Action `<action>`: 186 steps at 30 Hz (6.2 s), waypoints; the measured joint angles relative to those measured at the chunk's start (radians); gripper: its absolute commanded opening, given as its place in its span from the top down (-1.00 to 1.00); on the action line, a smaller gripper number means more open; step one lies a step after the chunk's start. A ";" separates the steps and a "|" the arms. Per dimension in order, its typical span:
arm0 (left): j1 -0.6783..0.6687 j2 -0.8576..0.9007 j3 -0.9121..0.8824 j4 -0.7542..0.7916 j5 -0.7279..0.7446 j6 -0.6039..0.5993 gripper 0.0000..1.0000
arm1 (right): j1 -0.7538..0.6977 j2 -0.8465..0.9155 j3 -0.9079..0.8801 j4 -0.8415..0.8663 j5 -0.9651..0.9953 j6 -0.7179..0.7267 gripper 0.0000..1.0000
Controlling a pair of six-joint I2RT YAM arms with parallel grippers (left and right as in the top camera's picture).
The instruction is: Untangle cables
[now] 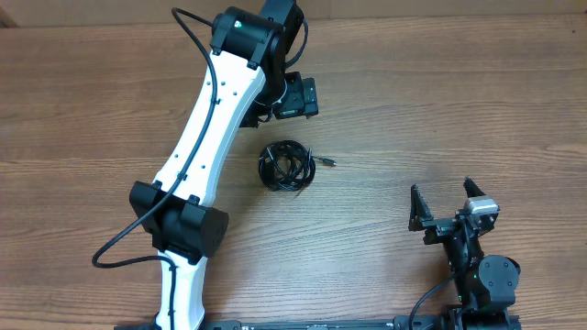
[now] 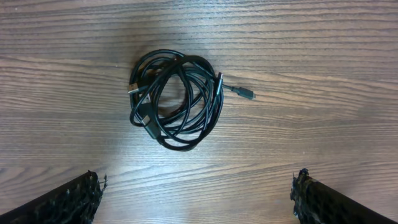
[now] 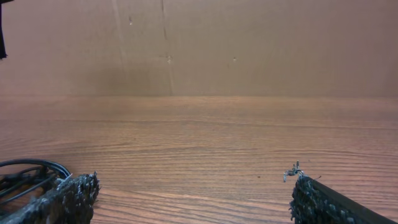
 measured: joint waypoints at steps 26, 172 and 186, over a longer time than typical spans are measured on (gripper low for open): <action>-0.204 -0.698 -0.478 -0.023 -0.198 -0.100 -0.99 | 0.000 0.000 0.000 0.000 0.000 0.001 -1.00; 0.029 -0.790 -0.510 -0.022 -0.197 -0.165 -0.99 | 0.000 0.401 0.905 -0.473 -0.401 0.187 -1.00; 0.029 -0.790 -0.510 -0.022 -0.197 -0.165 -0.99 | 0.000 0.463 0.995 -0.441 -0.446 0.285 -1.00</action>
